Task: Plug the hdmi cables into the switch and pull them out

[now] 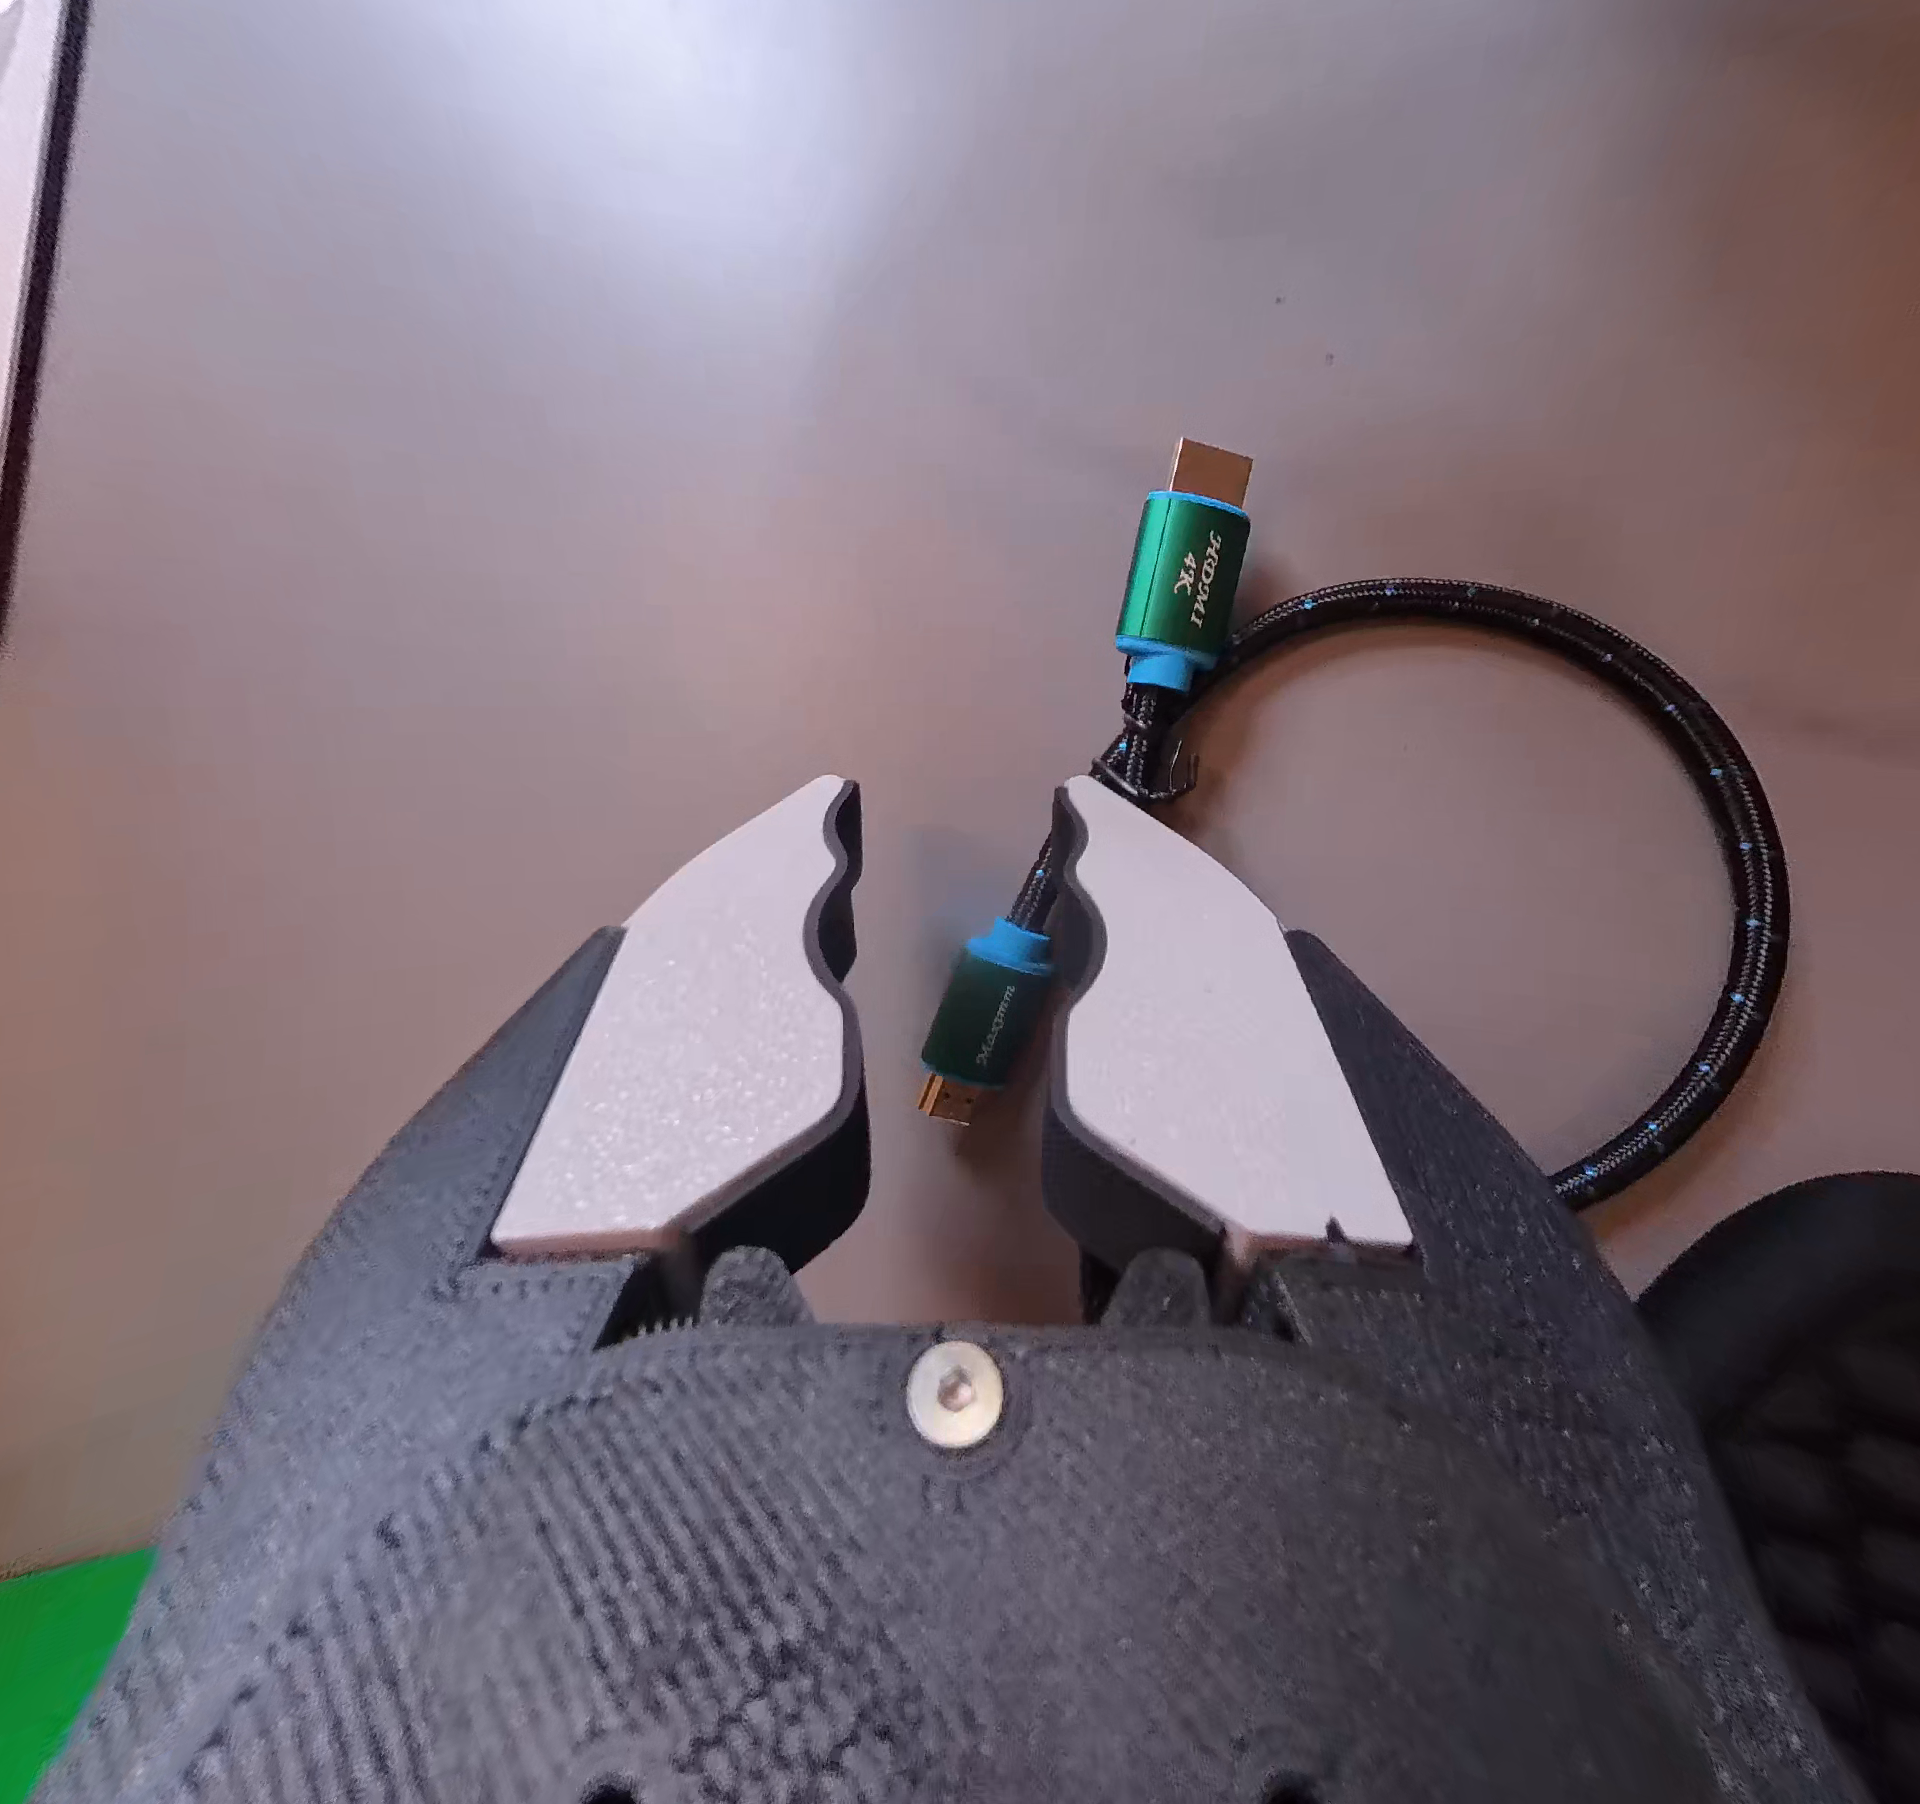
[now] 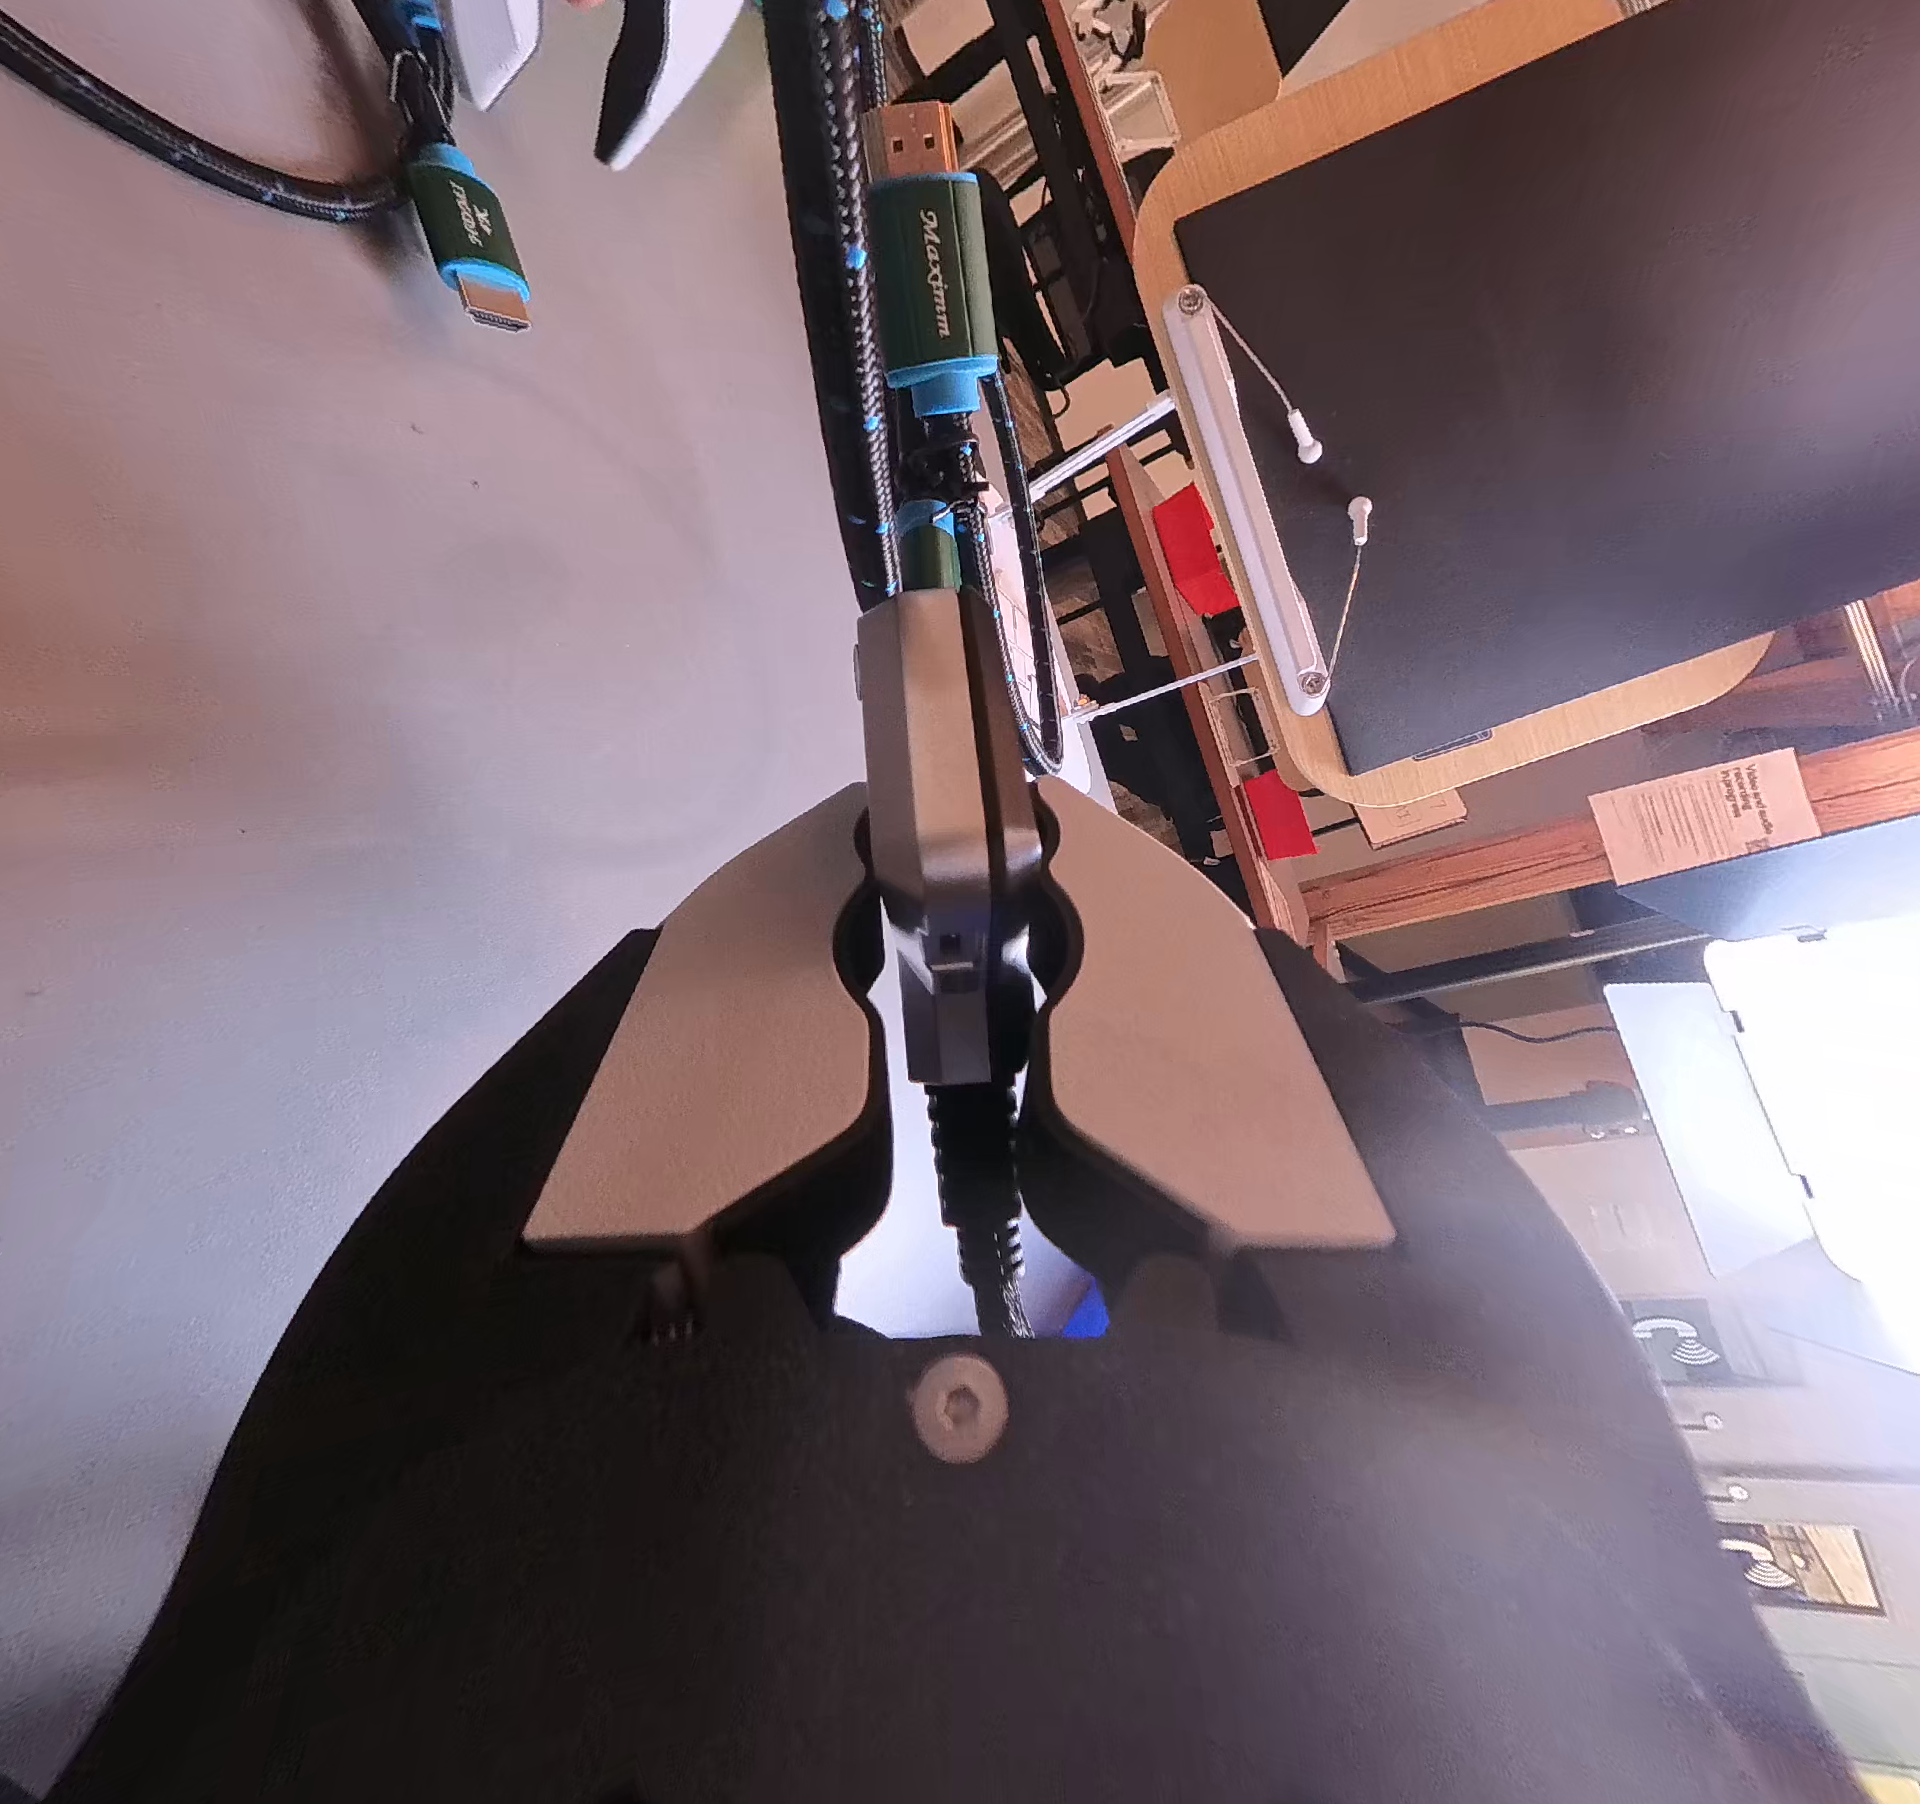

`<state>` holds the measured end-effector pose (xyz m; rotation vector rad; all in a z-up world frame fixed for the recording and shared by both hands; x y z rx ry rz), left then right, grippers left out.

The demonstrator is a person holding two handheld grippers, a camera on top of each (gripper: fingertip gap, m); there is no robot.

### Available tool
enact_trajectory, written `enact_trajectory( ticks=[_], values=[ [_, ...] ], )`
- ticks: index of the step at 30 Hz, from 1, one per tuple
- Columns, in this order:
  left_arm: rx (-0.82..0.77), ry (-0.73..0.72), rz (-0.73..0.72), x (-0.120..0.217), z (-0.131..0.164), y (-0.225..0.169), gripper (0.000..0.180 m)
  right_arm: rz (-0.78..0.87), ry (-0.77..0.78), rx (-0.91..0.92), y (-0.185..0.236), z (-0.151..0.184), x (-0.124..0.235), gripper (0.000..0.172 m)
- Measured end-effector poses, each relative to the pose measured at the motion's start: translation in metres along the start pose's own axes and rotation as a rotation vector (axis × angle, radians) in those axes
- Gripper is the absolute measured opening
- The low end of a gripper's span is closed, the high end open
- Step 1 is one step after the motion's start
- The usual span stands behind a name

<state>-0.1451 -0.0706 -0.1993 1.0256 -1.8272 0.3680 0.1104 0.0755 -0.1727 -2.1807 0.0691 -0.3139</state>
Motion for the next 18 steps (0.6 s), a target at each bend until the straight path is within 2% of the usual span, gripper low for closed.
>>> enact_trajectory(
  ticks=[11,18],
  values=[
    [-0.033,0.102,0.119,-0.015,-0.003,0.0,0.039,-0.004,-0.008,-0.002,0.001,-0.001,0.001,0.024],
    [0.039,-0.024,0.229,-0.008,-0.01,0.0,0.041,-0.001,-0.015,-0.01,-0.001,-0.002,0.002,0.024]
  ],
)
Point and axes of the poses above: each gripper's, where its closed fingertips meet, x back along the fingers, z out of its underside, y = z × x across the jaws, the point moved 8 cm from there along x, back along the fingers, and after that the axes turned 6 degrees about -x, right-handed, at the moved point
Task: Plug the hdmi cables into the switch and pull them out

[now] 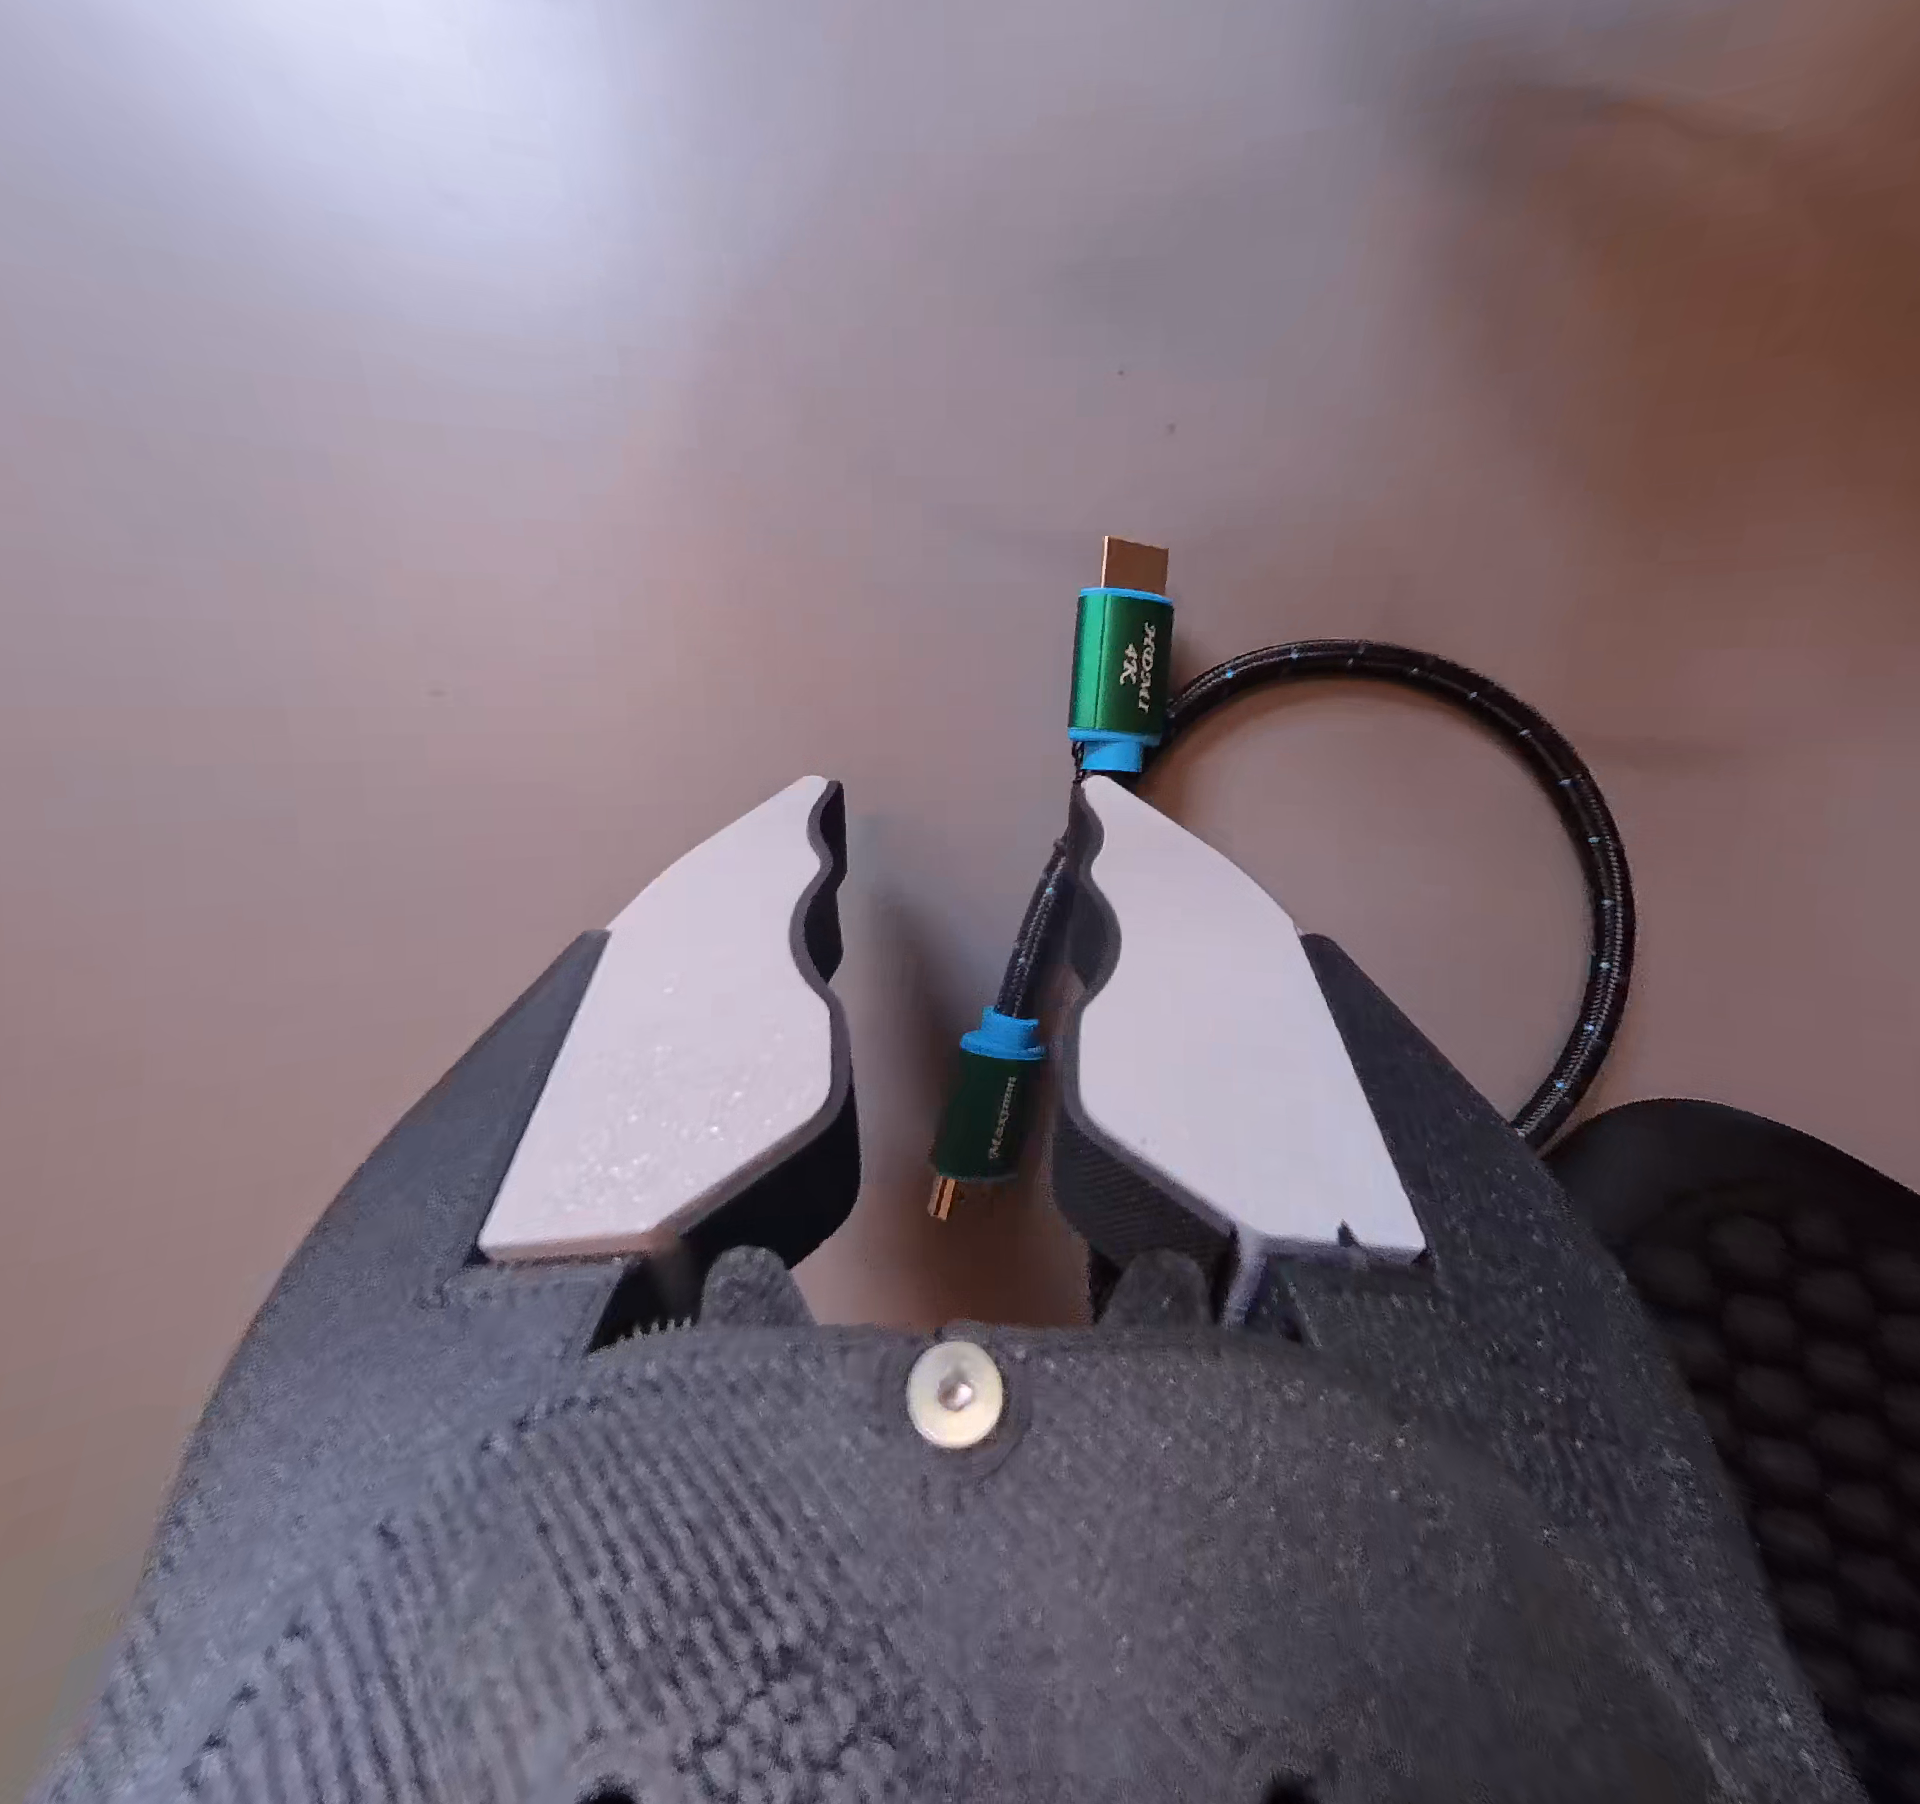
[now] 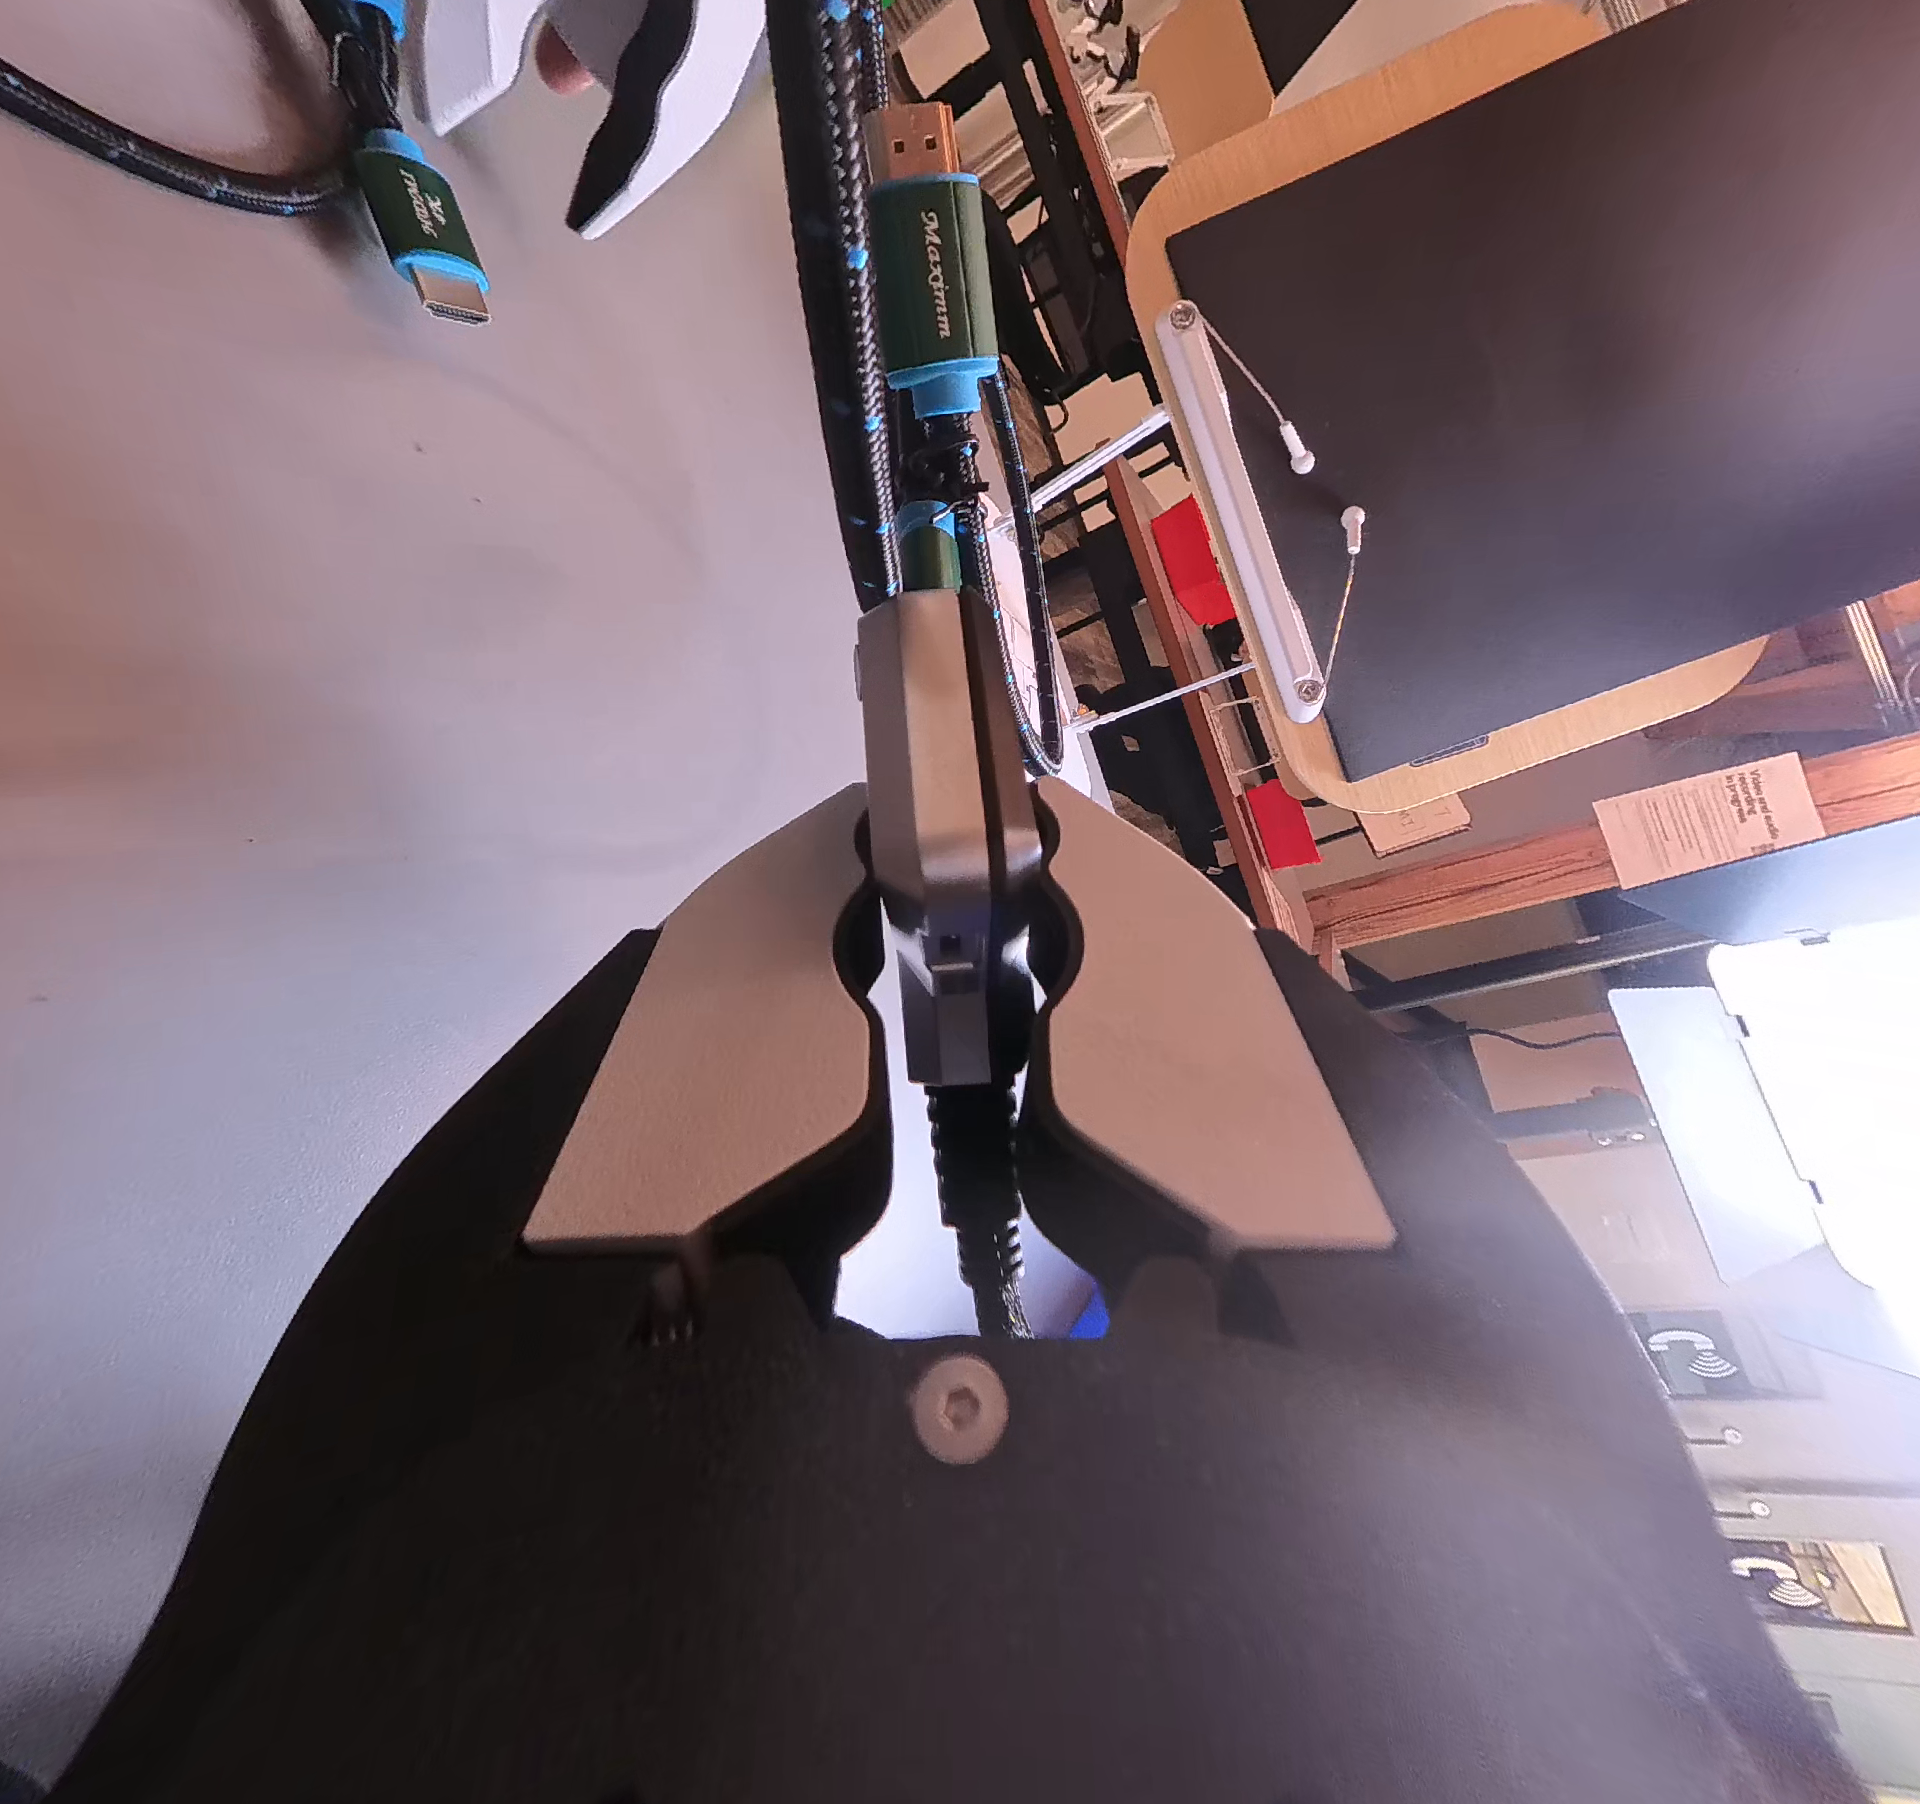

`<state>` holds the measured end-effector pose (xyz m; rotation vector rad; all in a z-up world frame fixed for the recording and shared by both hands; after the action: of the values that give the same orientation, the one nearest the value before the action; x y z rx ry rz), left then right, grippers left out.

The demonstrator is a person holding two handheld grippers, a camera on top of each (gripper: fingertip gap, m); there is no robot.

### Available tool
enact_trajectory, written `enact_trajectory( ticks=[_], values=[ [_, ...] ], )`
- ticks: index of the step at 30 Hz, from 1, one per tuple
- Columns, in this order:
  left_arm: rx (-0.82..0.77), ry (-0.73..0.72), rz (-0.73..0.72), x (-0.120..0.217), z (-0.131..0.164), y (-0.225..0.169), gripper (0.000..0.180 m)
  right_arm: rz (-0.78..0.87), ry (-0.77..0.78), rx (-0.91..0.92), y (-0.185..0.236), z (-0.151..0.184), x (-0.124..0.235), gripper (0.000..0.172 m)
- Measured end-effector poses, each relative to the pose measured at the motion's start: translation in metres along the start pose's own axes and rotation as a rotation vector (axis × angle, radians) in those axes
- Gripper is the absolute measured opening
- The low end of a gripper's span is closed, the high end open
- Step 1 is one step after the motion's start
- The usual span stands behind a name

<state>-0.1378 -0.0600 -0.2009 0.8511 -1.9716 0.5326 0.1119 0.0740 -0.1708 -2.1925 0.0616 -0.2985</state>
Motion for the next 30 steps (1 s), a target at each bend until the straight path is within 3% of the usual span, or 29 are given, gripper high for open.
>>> enact_trajectory(
  ticks=[7,13,17,19,22,30],
  values=[
    [-0.032,0.079,0.016,-0.012,0.003,-0.007,0.041,0.003,0.002,0.002,0.0,-0.001,0.0,0.024],
    [-0.017,-0.066,0.075,0.006,-0.008,-0.014,0.042,0.005,0.003,0.002,0.001,-0.001,0.001,0.024],
    [-0.042,0.022,0.091,-0.006,-0.003,-0.025,0.046,0.008,0.001,0.0,0.0,-0.002,0.001,0.024],
    [-0.051,0.074,0.057,-0.015,0.0,-0.025,0.038,0.011,0.0,0.0,0.0,-0.002,0.002,0.024],
    [-0.04,0.074,0.0,-0.016,-0.004,-0.021,0.01,0.016,0.002,0.004,0.0,-0.001,0.002,0.024],
    [-0.025,-0.046,-0.13,0.03,-0.022,-0.019,0.009,0.028,-0.022,-0.016,-0.002,-0.002,0.003,0.024]
  ],
)
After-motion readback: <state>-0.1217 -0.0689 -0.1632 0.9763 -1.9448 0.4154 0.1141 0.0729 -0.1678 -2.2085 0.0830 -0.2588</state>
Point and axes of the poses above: each gripper's, where its closed fingertips meet, x back along the fingers, z out of its underside, y = z × x across the jaws, the point moved 8 cm from there along x, back along the fingers, and after that the axes turned 6 degrees about -x, right-handed, at the moved point
